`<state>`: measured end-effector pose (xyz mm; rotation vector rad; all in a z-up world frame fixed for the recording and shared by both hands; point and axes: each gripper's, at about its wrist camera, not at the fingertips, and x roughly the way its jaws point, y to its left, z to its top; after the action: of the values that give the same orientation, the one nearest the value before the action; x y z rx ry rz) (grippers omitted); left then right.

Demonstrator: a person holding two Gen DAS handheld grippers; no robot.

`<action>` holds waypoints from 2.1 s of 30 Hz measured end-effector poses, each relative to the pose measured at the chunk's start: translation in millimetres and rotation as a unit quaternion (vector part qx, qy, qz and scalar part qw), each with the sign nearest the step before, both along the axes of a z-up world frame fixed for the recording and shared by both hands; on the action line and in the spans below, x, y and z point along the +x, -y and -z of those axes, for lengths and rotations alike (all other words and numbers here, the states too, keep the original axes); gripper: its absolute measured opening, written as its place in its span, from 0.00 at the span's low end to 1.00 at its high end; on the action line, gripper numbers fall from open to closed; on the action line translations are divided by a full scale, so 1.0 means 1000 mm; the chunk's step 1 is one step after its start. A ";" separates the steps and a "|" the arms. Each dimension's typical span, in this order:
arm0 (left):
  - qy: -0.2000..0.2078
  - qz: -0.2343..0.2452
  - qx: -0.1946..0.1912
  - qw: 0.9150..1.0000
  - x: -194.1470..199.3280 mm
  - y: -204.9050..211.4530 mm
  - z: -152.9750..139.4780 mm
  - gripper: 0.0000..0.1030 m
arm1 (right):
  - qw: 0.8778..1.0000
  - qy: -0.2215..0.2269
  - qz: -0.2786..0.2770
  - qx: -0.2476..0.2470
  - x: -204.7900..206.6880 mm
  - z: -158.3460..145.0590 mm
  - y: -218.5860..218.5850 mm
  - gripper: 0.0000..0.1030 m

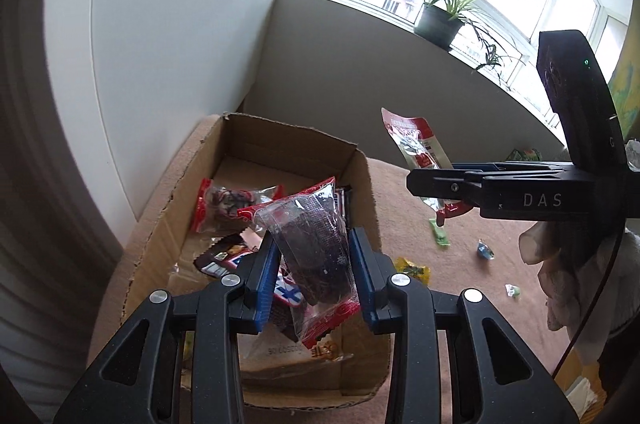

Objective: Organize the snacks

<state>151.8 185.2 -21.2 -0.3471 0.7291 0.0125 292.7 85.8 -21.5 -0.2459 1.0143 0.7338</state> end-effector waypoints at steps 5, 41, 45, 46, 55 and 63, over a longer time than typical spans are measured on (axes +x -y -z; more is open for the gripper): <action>-0.012 -0.009 0.004 1.000 0.007 -0.008 0.007 0.32 | 1.000 -0.014 -0.006 0.003 0.007 0.010 -0.025 0.64; 0.017 0.002 -0.010 1.000 -0.036 0.028 -0.025 0.64 | 0.997 0.016 0.074 0.034 -0.051 -0.044 0.134 0.86; 0.018 0.014 -0.012 1.000 -0.040 0.043 -0.025 0.64 | 0.993 0.005 0.107 0.044 -0.058 -0.046 0.178 0.86; 0.018 0.018 -0.012 1.000 -0.041 0.047 -0.025 0.64 | 0.992 0.002 0.114 0.047 -0.059 -0.044 0.188 0.86; 0.001 0.061 -0.012 0.998 -0.038 0.097 -0.012 0.64 | 0.987 -0.027 0.158 0.033 -0.066 -0.011 0.262 0.86; -0.027 0.092 -0.006 0.995 -0.024 0.134 0.010 0.64 | 0.982 -0.055 0.179 0.027 -0.069 0.032 0.300 0.86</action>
<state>128.2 51.6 -31.1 -0.2914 0.8133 -0.1577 224.1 -214.5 -53.6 0.0266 1.1055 0.4501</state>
